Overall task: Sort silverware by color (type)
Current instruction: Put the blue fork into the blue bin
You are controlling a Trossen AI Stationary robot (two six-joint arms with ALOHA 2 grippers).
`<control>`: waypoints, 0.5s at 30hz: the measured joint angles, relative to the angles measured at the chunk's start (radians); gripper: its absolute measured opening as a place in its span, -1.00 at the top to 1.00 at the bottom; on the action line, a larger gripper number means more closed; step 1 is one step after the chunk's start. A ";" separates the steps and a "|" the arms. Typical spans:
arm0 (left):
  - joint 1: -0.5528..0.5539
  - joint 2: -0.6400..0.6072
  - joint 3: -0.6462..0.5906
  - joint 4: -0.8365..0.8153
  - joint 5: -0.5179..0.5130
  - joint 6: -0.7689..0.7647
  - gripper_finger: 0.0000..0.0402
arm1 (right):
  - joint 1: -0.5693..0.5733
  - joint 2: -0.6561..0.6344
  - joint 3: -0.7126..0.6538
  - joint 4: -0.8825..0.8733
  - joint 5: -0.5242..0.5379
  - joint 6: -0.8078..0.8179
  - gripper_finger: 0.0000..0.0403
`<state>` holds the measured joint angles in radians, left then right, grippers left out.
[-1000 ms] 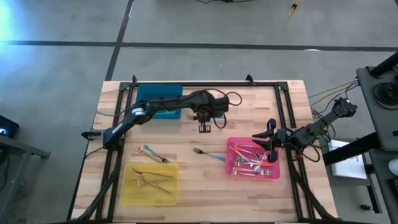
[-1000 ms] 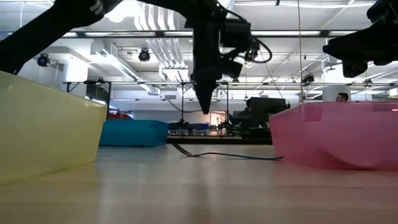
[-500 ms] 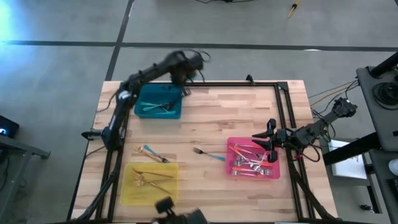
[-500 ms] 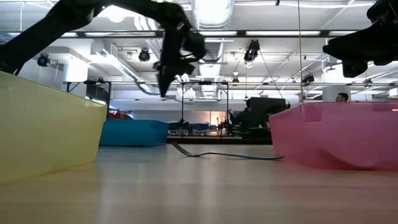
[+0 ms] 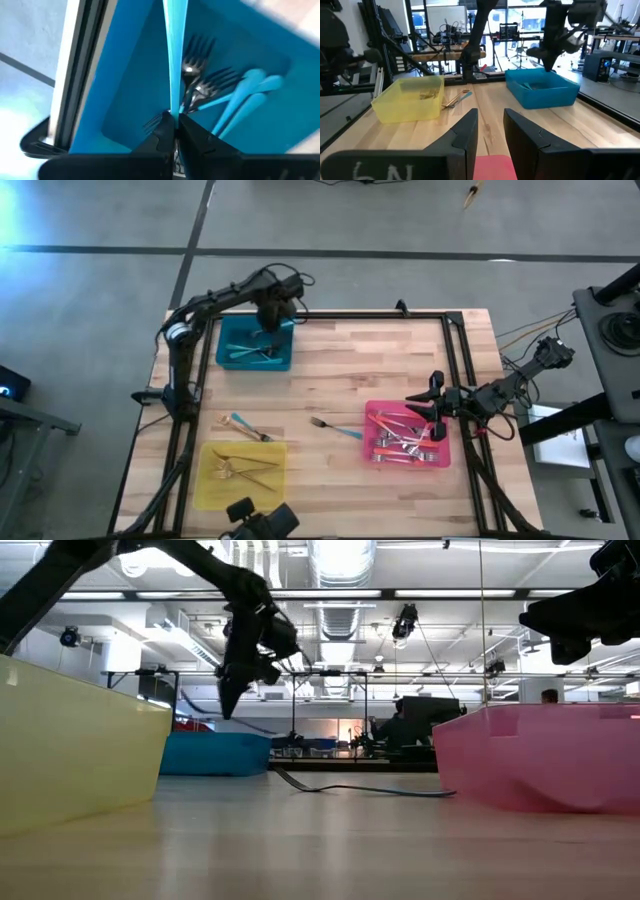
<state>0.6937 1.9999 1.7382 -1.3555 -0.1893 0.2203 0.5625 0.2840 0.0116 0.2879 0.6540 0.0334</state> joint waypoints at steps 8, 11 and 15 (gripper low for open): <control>0.016 -0.132 -0.270 0.140 0.020 -0.058 0.97 | 0.000 0.000 0.000 0.000 0.000 0.000 0.57; 0.016 -0.171 -0.317 0.148 0.019 -0.083 0.88 | 0.000 0.000 0.000 0.000 0.000 0.000 0.57; 0.014 -0.208 -0.332 0.151 0.016 -0.102 0.74 | 0.000 0.000 0.000 0.000 0.000 0.000 0.57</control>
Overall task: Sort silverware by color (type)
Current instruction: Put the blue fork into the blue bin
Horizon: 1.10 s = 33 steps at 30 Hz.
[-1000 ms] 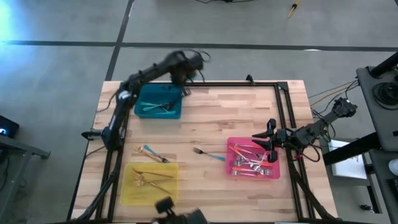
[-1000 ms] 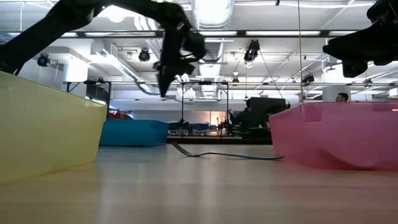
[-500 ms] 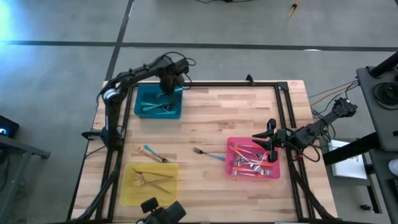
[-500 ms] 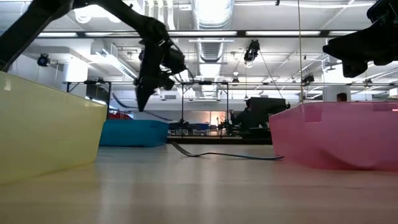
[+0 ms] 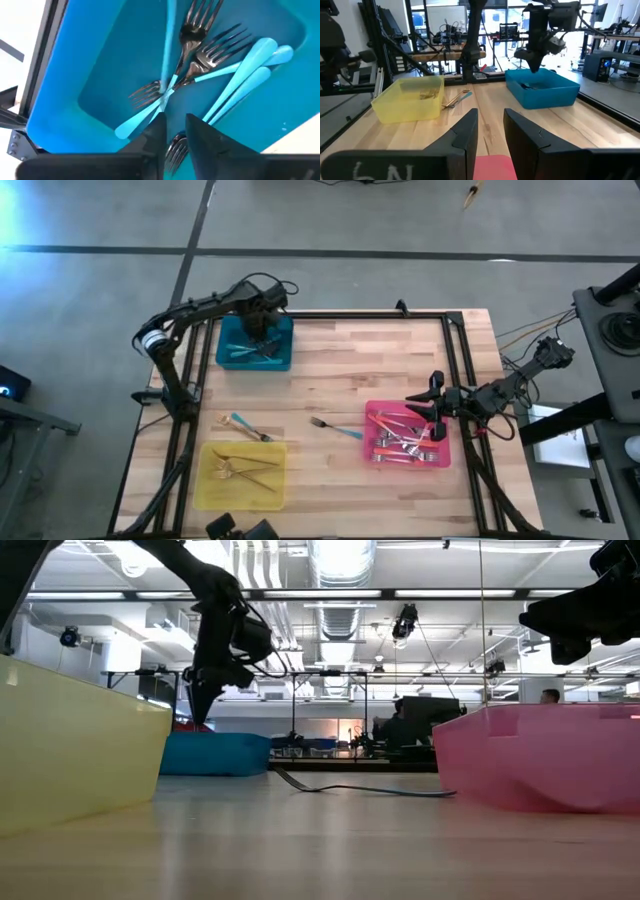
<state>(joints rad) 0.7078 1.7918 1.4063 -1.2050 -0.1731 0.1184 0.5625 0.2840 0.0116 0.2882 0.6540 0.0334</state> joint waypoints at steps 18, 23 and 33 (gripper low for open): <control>-0.390 -0.030 -0.005 0.288 0.375 0.064 0.50 | 0.000 0.000 0.000 0.000 0.000 0.000 0.57; -0.595 0.003 -0.015 0.373 0.331 0.154 0.50 | 0.000 0.000 0.000 0.000 0.000 0.000 0.57; -0.780 0.154 -0.004 0.623 0.242 0.206 0.50 | 0.000 0.000 0.000 0.000 0.000 0.000 0.57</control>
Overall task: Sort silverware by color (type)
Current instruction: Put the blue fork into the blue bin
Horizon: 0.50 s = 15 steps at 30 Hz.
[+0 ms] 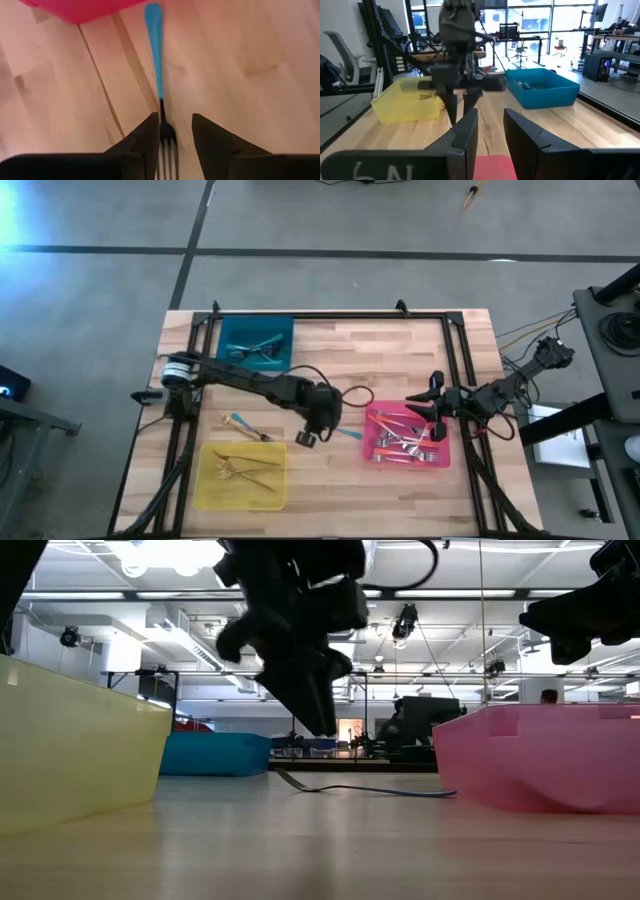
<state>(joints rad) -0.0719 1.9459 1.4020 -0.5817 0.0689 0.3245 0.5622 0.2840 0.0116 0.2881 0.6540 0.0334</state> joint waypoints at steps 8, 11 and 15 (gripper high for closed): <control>0.007 0.149 0.119 0.005 0.000 0.004 0.57 | 0.000 0.000 0.000 0.000 0.000 0.000 0.57; 0.007 0.205 0.175 -0.035 0.000 0.004 0.60 | 0.000 0.000 0.000 0.000 0.000 0.000 0.57; 0.007 0.281 0.259 -0.140 0.000 0.004 0.62 | 0.000 0.000 0.000 -0.001 0.000 0.000 0.57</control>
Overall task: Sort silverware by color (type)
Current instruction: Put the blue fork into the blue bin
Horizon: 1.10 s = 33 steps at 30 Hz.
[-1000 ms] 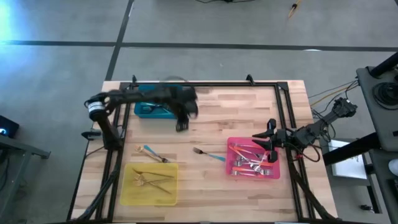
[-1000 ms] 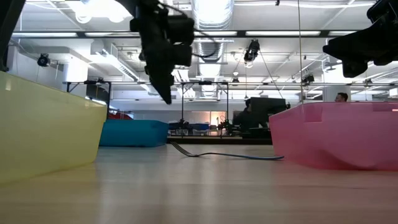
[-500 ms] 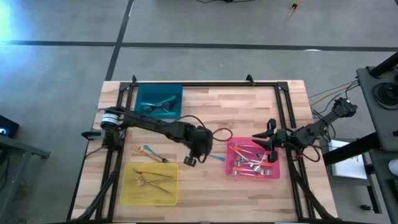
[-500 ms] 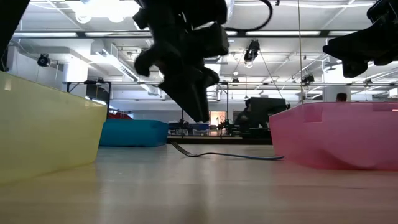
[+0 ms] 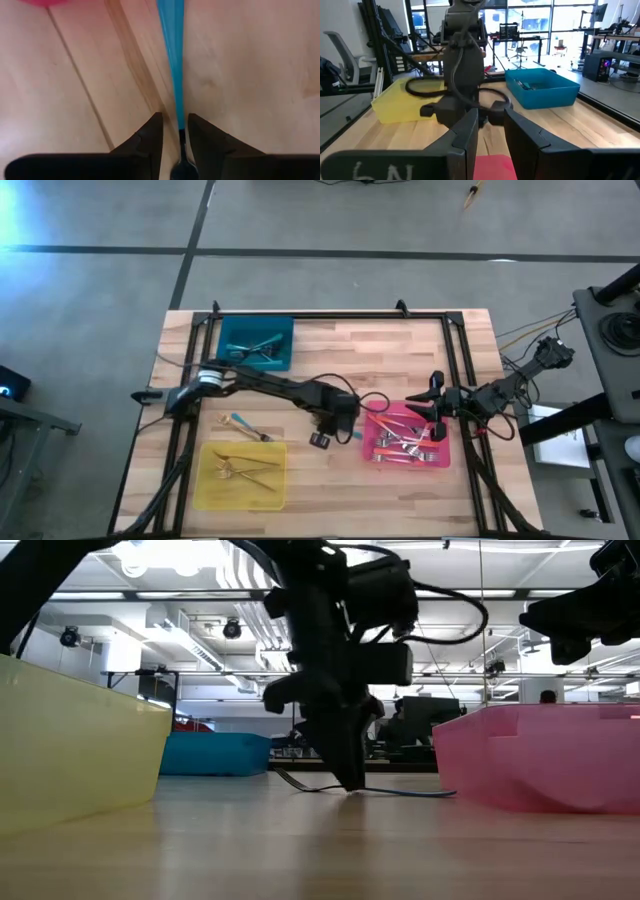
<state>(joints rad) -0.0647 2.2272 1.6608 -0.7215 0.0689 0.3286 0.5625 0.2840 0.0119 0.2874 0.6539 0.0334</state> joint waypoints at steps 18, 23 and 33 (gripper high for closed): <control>0.030 0.123 0.165 -0.205 0.043 -0.055 0.99 | 0.000 0.000 0.000 0.001 0.000 0.000 0.57; 0.041 0.076 0.156 -0.255 0.046 -0.051 1.00 | 0.000 0.000 0.000 0.001 0.000 0.000 0.57; 0.115 -0.094 0.149 -0.438 -0.042 -0.057 1.00 | 0.000 0.001 0.000 0.001 0.000 0.000 0.57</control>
<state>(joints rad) 0.0504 2.1334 1.8100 -1.1590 0.0264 0.2720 0.5624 0.2853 0.0116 0.2886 0.6540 0.0334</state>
